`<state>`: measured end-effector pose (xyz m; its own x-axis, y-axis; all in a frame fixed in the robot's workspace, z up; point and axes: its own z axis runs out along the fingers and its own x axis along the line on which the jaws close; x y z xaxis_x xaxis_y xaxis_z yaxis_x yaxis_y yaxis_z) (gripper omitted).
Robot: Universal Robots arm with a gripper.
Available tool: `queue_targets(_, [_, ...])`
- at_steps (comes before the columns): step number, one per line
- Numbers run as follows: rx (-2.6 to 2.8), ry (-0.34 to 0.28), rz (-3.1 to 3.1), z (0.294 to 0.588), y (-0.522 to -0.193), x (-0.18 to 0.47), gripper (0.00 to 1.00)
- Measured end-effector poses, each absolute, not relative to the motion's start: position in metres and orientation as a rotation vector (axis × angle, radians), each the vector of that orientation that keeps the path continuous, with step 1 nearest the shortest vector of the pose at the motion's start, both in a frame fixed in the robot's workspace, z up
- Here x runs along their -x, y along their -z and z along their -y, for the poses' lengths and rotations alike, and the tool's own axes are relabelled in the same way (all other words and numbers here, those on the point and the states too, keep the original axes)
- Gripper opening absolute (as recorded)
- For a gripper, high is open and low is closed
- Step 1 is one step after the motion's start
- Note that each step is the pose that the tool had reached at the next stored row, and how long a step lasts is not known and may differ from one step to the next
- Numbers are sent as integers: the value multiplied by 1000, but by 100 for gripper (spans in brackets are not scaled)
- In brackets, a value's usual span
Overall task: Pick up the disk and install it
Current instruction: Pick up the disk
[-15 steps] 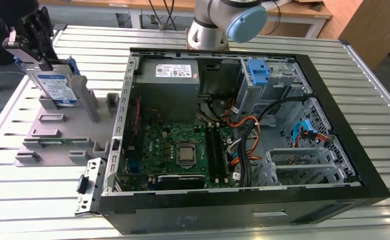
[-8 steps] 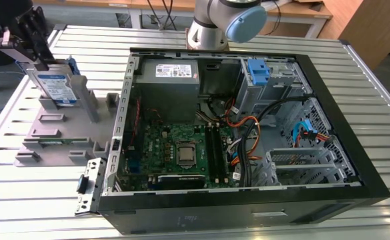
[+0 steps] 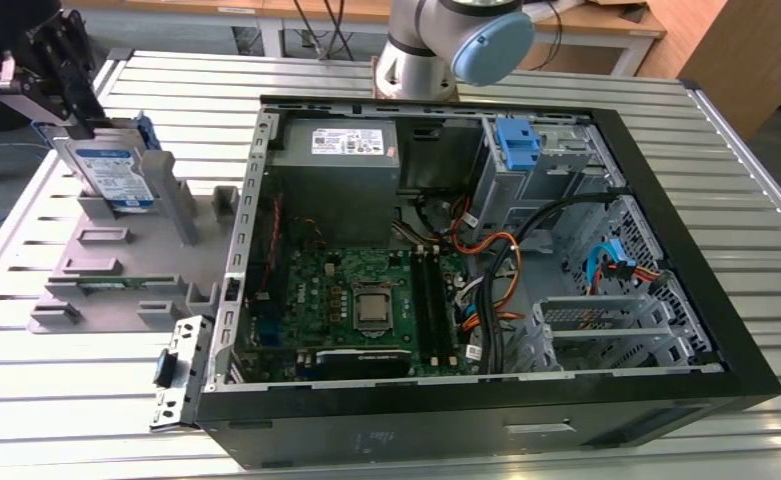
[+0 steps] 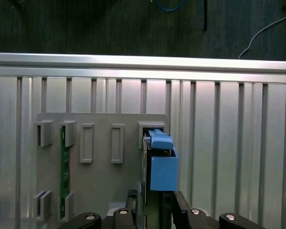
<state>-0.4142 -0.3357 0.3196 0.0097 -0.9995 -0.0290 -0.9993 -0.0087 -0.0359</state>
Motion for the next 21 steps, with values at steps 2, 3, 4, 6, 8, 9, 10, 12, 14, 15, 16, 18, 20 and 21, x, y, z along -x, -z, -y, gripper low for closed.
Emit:
queue_targets(2, [2199, 7, -2179, 336, -321, 414, 42])
queue_targets(3, [2199, 7, -2179, 336, -322, 414, 42])
queue_targets(4, [2198, 7, -2178, 336, -322, 414, 42])
queue_targets(6, [2193, 8, -2173, 336, -322, 415, 42])
queue_targets(8, [2185, 10, -2165, 336, -322, 418, 42])
queue_targets(9, [2182, 12, -2162, 336, -322, 420, 42])
queue_targets(10, [2181, 13, -2161, 336, -321, 420, 42])
queue_targets(12, [2182, 13, -2161, 336, -322, 420, 42])
queue_targets(14, [2182, 13, -2161, 336, -322, 420, 42])
queue_targets(15, [2182, 13, -2161, 336, -322, 420, 42])
queue_targets(16, [2182, 13, -2161, 336, -321, 420, 43])
queue_targets(18, [2181, 13, -2161, 336, -322, 420, 49])
queue_targets(20, [2181, 13, -2161, 336, -322, 420, 55])
queue_targets(21, [2181, 13, -2161, 336, -322, 420, 55])
